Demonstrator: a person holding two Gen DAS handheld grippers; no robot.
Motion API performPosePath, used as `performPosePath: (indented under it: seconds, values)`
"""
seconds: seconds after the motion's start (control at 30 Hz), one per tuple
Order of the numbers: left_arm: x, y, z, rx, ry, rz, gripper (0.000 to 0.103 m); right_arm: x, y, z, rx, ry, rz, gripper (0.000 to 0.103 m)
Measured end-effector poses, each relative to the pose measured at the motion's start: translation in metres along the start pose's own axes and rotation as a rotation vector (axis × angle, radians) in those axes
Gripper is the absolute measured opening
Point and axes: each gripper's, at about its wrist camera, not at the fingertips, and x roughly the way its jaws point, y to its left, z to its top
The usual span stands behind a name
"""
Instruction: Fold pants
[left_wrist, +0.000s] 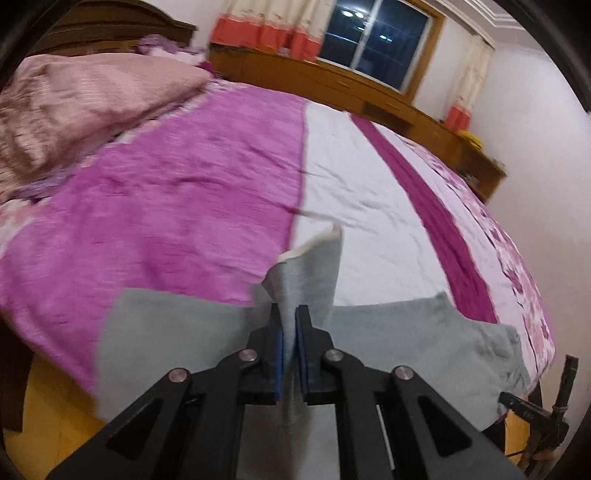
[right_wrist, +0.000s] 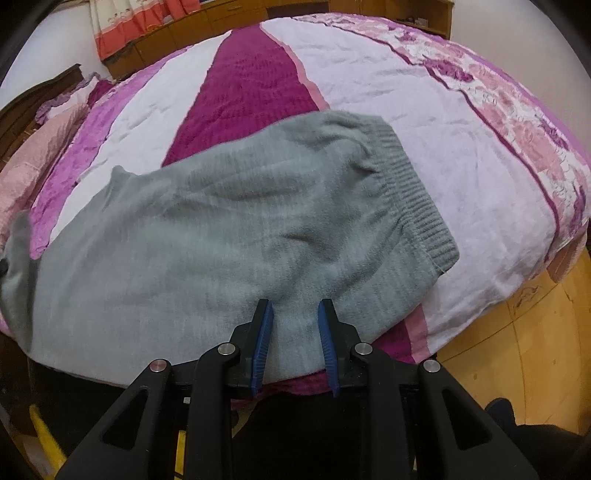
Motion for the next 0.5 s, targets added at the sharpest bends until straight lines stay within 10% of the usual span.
performPosePath:
  seconds: [0.5]
  values:
    - [-0.026,0.101,-0.050,-0.221,0.033,0.081,0.007,-0.009,0.058,-0.002,-0.145,0.001,0.075,0.019]
